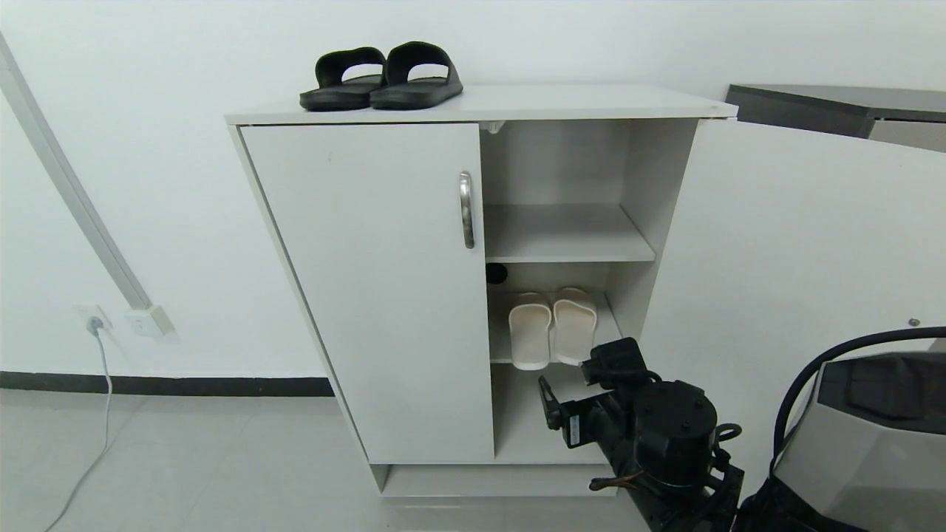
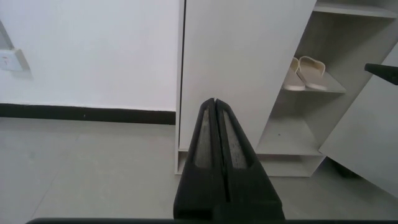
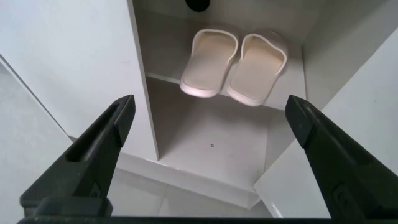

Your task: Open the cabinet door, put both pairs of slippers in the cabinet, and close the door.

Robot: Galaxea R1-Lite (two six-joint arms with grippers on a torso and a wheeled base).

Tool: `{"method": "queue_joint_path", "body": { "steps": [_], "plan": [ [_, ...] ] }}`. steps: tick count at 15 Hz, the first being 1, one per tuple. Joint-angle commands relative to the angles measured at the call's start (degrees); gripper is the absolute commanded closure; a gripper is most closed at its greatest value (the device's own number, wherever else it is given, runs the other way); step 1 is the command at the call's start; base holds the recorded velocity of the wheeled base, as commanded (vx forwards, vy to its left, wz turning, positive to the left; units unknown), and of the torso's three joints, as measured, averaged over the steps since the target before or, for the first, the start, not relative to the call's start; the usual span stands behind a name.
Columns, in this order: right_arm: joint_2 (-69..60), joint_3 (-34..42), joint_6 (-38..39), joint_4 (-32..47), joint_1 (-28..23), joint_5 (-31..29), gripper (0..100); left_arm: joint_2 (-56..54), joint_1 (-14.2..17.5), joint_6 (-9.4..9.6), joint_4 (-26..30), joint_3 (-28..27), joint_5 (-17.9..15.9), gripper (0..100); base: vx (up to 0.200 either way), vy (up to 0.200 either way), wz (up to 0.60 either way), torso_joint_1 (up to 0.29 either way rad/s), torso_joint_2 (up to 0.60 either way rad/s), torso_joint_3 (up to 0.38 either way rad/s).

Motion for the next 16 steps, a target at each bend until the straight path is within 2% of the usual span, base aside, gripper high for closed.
{"method": "queue_joint_path", "body": {
  "steps": [1,16],
  "plan": [
    [0.15,0.01,-0.01,-0.03,0.04,-0.01,0,-0.01,-0.06,-0.02,-0.01,-0.08,0.01,100,0.000,0.200,0.00,0.002,0.00,0.002],
    [0.15,0.18,-0.01,-0.47,-0.14,0.08,0,-0.01,0.02,-0.02,-0.01,-0.08,-0.07,100,0.000,0.200,0.00,0.004,0.00,0.004]
  ]
}}
